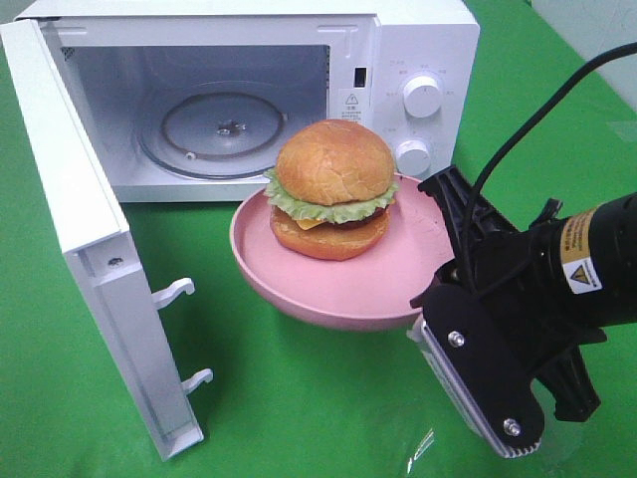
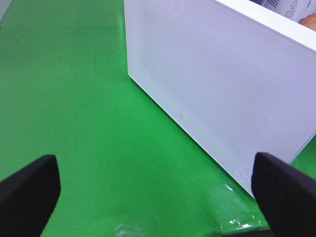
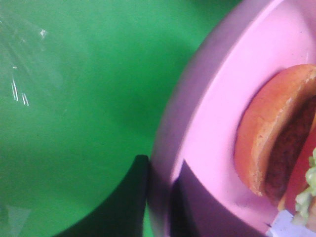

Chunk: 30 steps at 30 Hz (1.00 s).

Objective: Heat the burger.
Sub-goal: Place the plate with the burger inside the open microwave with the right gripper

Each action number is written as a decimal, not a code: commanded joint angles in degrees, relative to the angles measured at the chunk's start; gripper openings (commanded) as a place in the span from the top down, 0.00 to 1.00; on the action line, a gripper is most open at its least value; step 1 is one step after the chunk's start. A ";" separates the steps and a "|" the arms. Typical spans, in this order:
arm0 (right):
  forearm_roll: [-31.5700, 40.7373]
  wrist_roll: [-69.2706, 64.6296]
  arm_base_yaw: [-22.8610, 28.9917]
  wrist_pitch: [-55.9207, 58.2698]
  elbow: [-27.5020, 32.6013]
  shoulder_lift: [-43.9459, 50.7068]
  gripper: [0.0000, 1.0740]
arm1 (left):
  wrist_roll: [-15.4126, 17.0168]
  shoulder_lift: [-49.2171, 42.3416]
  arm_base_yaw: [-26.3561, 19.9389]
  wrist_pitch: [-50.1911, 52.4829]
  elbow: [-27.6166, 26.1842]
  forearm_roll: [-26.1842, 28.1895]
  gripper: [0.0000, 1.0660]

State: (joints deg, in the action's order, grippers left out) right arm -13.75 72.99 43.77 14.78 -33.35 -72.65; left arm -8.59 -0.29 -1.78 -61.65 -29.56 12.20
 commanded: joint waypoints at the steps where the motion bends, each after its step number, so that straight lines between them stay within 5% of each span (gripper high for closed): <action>1: 5.33 7.62 -1.43 -5.73 -0.86 0.40 1.00 | -0.17 -1.26 0.29 0.06 0.00 0.00 0.08; 12: 20.63 25.73 -2.46 -7.56 -2.58 -3.78 1.00 | -0.17 -1.26 0.29 0.06 0.00 0.00 0.08; 30: 20.11 25.67 -2.46 -7.91 -15.41 -17.65 1.00 | -0.17 -1.26 0.29 0.06 0.00 0.00 0.08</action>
State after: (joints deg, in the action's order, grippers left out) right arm 6.13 97.75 41.65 11.29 -46.35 -89.44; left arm -8.59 -0.29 -1.78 -61.65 -29.56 12.20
